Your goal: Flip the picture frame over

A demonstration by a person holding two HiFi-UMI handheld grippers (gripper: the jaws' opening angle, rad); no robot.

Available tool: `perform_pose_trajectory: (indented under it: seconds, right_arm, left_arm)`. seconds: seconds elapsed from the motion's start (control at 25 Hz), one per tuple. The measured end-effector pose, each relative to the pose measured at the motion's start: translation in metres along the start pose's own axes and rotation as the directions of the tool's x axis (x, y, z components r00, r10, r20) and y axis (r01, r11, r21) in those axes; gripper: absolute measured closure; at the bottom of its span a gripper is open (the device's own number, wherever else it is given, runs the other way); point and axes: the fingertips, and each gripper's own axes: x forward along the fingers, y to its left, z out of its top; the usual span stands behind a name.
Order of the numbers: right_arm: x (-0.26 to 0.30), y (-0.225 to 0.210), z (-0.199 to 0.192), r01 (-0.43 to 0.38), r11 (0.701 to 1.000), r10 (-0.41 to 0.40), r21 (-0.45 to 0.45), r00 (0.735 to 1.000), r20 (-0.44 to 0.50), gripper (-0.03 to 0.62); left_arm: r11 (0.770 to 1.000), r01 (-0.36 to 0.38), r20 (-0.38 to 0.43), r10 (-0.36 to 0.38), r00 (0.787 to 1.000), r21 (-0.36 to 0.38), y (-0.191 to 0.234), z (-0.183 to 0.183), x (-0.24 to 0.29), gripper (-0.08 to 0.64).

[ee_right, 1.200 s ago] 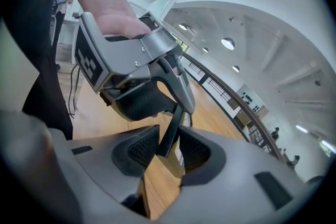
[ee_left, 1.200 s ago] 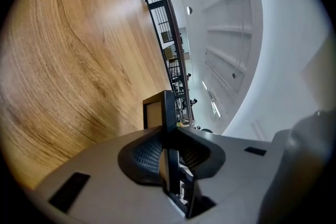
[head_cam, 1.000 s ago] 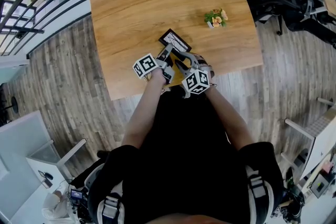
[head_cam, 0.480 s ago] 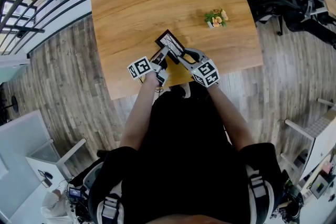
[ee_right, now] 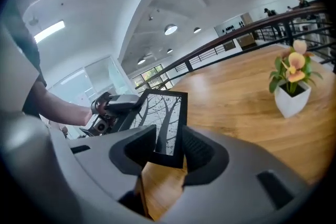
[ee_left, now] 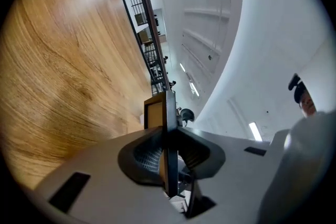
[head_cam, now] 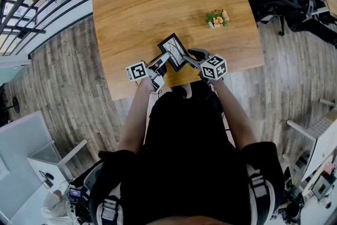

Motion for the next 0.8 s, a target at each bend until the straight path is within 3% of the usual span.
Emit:
perform_pose_trajectory:
  seconds: [0.08, 0.32, 0.56, 0.8]
  right_arm:
    - [0.0, -0.004, -0.001, -0.023, 0.998, 0.023, 0.051, 1.0, 0.009, 0.431]
    - [-0.004, -0.004, -0.001, -0.069, 0.992, 0.068, 0.108, 0.998, 0.019, 0.413]
    - [-0.01, 0.007, 0.004, -0.202, 0.957, 0.191, 0.207, 0.979, 0.071, 0.454]
    - [-0.01, 0.004, 0.006, -0.199, 0.95, 0.187, 0.242, 0.98, 0.071, 0.484]
  left_arm:
    - [0.997, 0.07, -0.008, -0.07, 0.997, -0.029, -0.007, -0.005, 0.002, 0.465]
    - [0.995, 0.101, -0.07, -0.1, 0.993, 0.007, -0.008, -0.015, 0.0, 0.465]
    - [0.981, 0.195, -0.096, -0.196, 0.976, -0.022, -0.022, -0.017, -0.003, 0.465]
    - [0.982, 0.187, -0.091, -0.186, 0.978, 0.001, -0.022, -0.013, -0.002, 0.465]
